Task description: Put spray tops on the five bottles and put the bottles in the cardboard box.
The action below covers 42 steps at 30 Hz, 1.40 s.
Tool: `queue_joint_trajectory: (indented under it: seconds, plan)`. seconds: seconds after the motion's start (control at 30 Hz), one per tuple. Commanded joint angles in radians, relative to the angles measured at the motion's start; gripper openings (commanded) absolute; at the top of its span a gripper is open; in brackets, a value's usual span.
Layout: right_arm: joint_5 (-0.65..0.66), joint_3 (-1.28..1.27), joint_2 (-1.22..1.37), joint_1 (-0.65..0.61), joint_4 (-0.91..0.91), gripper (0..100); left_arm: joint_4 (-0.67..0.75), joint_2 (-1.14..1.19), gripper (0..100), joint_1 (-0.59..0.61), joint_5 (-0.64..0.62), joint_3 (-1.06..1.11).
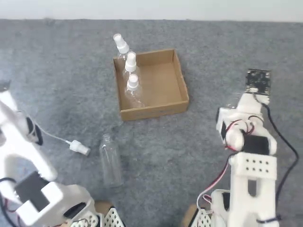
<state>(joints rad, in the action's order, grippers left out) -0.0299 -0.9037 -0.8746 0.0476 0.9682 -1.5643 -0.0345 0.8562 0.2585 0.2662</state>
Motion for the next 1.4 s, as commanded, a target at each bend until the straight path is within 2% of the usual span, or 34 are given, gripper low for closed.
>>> queue_joint_trajectory:
  seconds: [0.0, 0.23, 0.43, 0.57, 0.73, 0.93, 1.37]
  plan:
    - [0.072, 0.009, -0.108, -0.093, 0.05, 5.1, -0.061, -0.021, 1, -0.003, -0.048, -0.153]
    - [0.081, -0.02, -0.122, -0.206, 0.031, 5.2, -0.081, -0.021, 1, -0.005, -0.11, -0.289]
    - [0.081, -0.021, -0.124, -0.232, 0.027, 5.1, -0.081, -0.038, 1, -0.02, -0.15, -0.358]
    - [0.087, -0.021, -0.124, -0.232, 0.03, 5.1, -0.083, -0.147, 1, -0.06, -0.163, -0.357]
    - [0.127, -0.021, -0.124, -0.232, 0.033, 4.9, -0.063, -0.298, 1, -0.12, -0.269, -0.357]
    - [0.129, -0.021, -0.13, -0.24, 0.031, 4.9, -0.031, -0.344, 1, -0.163, -0.367, -0.357]
    - [0.13, -0.092, -0.39, -0.435, 0.076, 5.0, 0.026, -0.546, 1, -0.196, -0.577, -0.367]
